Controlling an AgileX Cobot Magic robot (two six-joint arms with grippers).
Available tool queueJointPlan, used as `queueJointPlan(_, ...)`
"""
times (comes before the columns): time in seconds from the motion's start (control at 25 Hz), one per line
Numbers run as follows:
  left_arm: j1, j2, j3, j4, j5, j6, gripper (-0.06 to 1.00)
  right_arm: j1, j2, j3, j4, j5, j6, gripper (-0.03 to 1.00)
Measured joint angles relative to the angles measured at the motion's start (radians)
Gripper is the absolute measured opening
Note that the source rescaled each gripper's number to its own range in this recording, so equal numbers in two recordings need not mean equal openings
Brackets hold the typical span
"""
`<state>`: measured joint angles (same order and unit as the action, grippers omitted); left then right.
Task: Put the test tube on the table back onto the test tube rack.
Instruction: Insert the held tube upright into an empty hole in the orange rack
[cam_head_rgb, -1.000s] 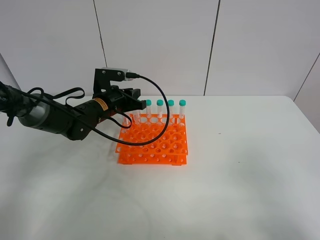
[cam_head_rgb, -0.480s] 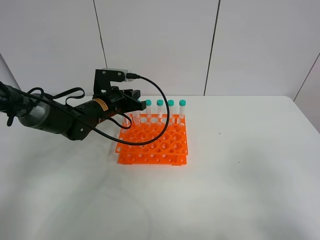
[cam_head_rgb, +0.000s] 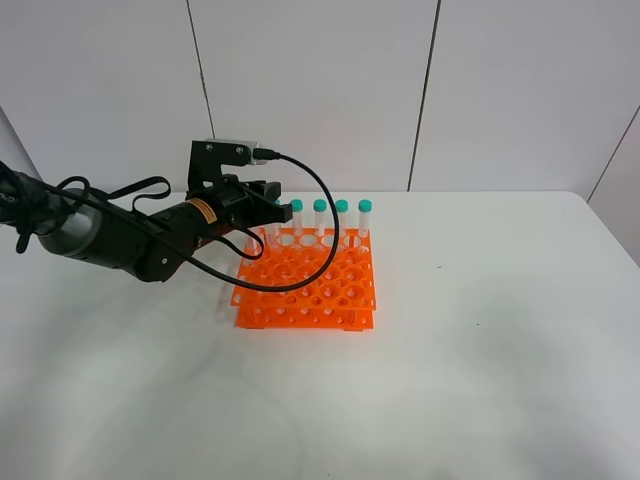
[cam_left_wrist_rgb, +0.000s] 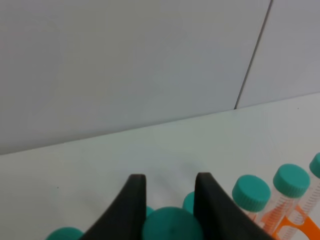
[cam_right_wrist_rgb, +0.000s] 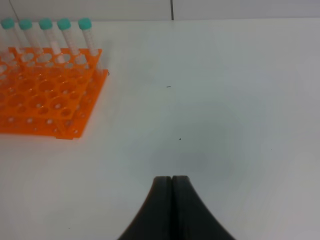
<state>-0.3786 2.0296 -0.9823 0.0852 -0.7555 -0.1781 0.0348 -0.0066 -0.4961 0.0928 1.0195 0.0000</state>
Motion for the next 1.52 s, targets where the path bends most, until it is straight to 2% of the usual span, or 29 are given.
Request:
queueJointPlan(0.28,0.000,0.008,-0.038,-0.002,0.023,0.000,0.00,0.000,0.000,0.000,0.000,0.000,0.000,0.00)
queueJointPlan(1.52,0.000,0.026,-0.040,-0.002,0.057,0.000,0.00,0.000,0.000,0.000,0.001,0.001,0.000,0.00)
